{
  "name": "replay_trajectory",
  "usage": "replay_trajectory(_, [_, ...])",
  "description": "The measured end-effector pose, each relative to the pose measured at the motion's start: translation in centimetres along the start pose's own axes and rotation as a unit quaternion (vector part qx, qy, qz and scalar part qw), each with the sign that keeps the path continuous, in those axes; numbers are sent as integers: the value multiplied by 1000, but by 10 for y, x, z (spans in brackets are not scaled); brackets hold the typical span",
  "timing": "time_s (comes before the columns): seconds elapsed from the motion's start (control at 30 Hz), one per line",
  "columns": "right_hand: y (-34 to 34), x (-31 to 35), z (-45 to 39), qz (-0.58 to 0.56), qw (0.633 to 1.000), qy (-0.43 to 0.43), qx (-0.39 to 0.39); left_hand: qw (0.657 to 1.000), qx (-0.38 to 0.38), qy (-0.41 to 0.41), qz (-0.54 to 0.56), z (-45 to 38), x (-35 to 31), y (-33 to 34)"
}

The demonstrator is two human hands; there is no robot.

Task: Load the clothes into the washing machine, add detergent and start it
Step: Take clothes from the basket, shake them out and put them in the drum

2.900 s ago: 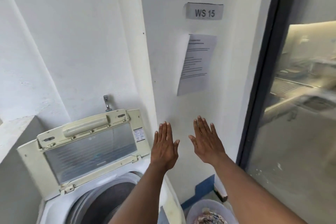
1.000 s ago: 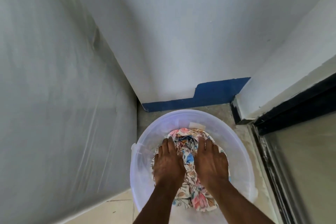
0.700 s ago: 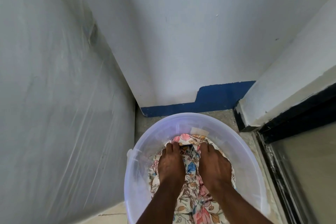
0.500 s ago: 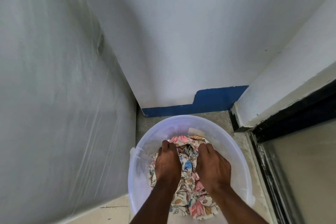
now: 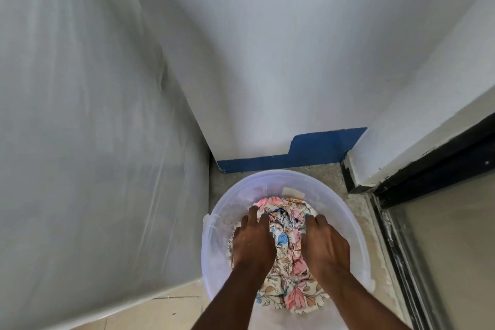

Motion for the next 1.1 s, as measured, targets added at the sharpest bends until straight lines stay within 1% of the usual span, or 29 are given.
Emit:
replay_trajectory(0.1, [30,-2,-18,0,1000,6,-5,999,16,28,-31,-20,6,34])
replay_trajectory(0.2, [44,-3,-25,-3,1000,12,5,996,29,49,-66,-27,7,46])
replay_trajectory(0.27, [38,-4,-21,-17,1000,8,0,997,21,40,-65,-26,7,40])
replay_trajectory(0.37, [6,-7,-7,-47,998,11,-41,999,16,28,-37,-11,1,19])
replay_trajectory(0.47, [-35,-11,14,-86,995,14,-39,999,24,26,-23,14,-12,-16])
replay_trajectory(0.57, [-88,-14,38,-105,994,14,-9,999,43,23,-23,40,-28,-61])
replay_trajectory(0.63, [-124,-13,54,-102,995,6,11,999,33,22,-31,56,-39,-92])
replay_trajectory(0.83, [-262,-15,103,-80,996,-32,3,998,30,23,-46,101,-104,-231])
replay_trajectory(0.93, [-335,-21,129,-72,996,-47,-8,996,71,10,-51,127,-134,-286])
replay_trajectory(1.0, [-381,-22,145,-66,995,-68,-12,996,90,5,-29,143,-148,-313])
replay_trajectory(1.1, [-447,-24,164,-68,995,-61,-27,994,109,25,0,164,-170,-349])
Point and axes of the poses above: each hand's wrist, its own z-axis away from the middle knuckle, its own y-axis out of the palm, x = y × z, the point moved 8 cm from there along -z, towards the middle knuckle, and after that the axes turned 6 degrees about z, right-handed, at the moved point
